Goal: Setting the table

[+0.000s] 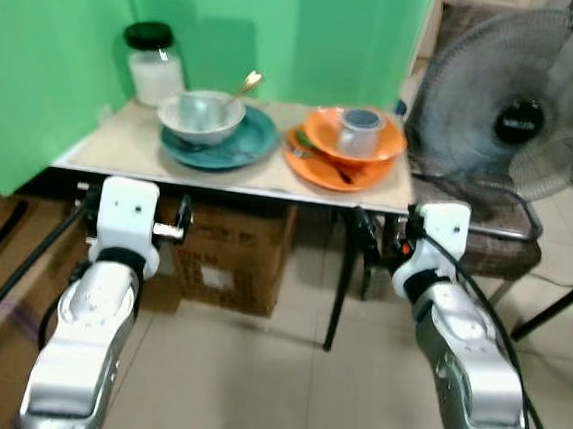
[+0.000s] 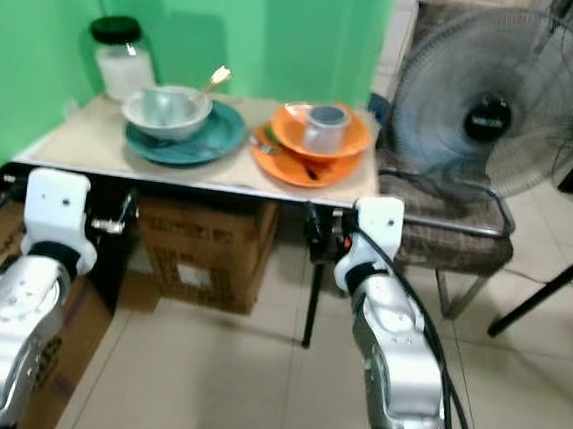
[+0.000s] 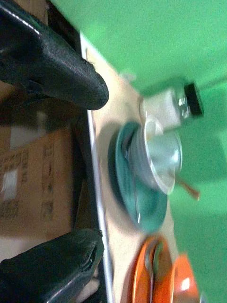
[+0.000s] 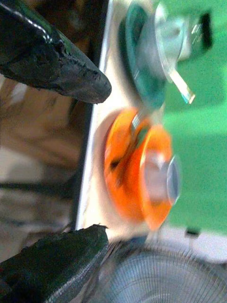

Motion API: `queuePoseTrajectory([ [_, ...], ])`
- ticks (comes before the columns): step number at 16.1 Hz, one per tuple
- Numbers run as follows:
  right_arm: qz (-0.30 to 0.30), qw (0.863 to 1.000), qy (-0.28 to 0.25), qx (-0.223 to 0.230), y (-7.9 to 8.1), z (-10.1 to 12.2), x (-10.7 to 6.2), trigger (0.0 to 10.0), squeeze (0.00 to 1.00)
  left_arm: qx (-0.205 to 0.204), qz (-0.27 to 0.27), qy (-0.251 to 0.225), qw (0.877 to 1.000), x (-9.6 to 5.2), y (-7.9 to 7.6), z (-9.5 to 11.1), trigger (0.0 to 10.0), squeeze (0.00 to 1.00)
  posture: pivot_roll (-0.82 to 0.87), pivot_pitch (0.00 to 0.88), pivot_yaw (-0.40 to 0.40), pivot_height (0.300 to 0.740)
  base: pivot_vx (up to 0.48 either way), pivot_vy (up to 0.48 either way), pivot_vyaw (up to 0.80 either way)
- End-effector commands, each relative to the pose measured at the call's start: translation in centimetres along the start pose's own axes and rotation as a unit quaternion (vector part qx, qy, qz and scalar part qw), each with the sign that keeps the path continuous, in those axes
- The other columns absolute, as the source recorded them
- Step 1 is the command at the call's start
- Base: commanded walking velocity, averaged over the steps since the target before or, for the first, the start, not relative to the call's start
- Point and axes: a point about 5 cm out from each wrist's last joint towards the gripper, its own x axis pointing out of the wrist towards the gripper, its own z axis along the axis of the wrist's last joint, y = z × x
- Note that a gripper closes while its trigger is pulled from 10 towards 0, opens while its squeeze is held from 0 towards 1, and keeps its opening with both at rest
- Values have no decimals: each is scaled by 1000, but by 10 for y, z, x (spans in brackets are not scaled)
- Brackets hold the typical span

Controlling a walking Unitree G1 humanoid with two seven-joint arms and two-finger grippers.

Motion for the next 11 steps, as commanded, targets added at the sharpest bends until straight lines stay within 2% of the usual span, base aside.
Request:
queuePoseTrajectory([
  [1,-12,1000,1,6,-3,2,1,10000,0,5,-4,-14,1000,-2,-1,6,10000,0,127,0,28,740,0,0,0],
  [4,-22,1000,0,19,-6,3,-2,10000,0,7,-14,-16,1000,-4,-1,7,10000,0,133,0,29,740,0,0,0],
  [7,-21,1000,-8,1,-4,5,-2,10000,0,9,-39,-26,999,-7,-6,12,10000,0,138,0,32,740,0,0,0],
  [11,-24,1000,-3,-2,-3,4,-2,10000,0,14,-48,-26,998,-8,-6,14,10000,0,141,0,32,740,279,0,0],
])
